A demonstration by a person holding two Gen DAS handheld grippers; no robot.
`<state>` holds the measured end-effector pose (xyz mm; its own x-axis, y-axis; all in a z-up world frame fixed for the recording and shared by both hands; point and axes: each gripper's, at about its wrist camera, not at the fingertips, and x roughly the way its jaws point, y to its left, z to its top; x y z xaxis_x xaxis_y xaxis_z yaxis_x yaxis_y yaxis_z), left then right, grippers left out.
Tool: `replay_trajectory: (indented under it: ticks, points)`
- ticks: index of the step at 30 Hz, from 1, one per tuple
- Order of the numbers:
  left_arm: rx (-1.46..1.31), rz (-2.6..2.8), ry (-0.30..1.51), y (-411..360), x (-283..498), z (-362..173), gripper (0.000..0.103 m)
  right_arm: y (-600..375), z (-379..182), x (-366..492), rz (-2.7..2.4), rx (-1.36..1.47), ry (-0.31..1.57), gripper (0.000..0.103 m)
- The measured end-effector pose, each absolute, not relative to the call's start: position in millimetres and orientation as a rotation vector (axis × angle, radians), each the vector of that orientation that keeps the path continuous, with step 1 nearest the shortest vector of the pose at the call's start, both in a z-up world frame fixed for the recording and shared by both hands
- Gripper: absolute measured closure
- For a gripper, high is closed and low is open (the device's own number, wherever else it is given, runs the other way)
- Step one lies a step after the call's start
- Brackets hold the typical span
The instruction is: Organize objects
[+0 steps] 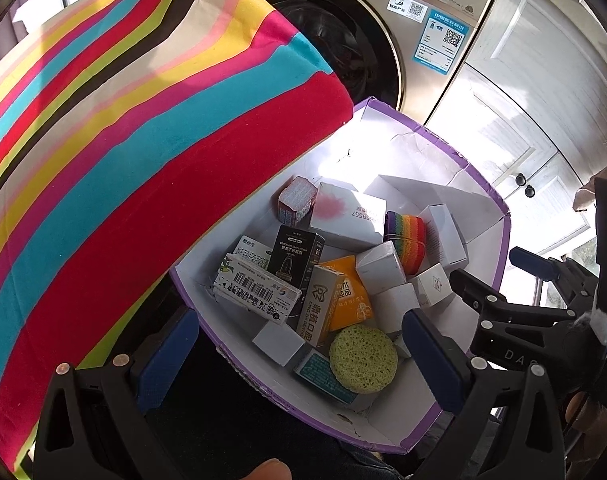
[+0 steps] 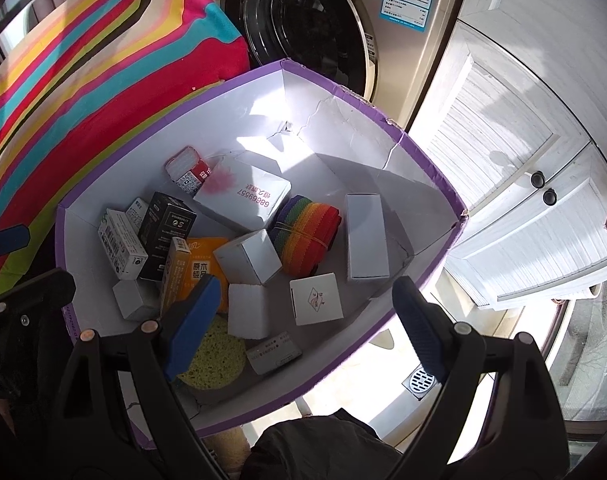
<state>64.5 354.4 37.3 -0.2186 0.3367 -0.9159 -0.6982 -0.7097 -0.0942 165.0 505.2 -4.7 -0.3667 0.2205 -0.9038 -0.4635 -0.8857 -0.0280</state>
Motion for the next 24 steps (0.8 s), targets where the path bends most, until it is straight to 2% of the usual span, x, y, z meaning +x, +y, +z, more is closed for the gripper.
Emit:
replay_trajectory:
  ticks: [24]
  points:
    - [-1.346,1.98,0.473,353.5,62.4,33.7,0.0,505.8,-0.3,165.2,2.281,-1.451,0.324,0.014]
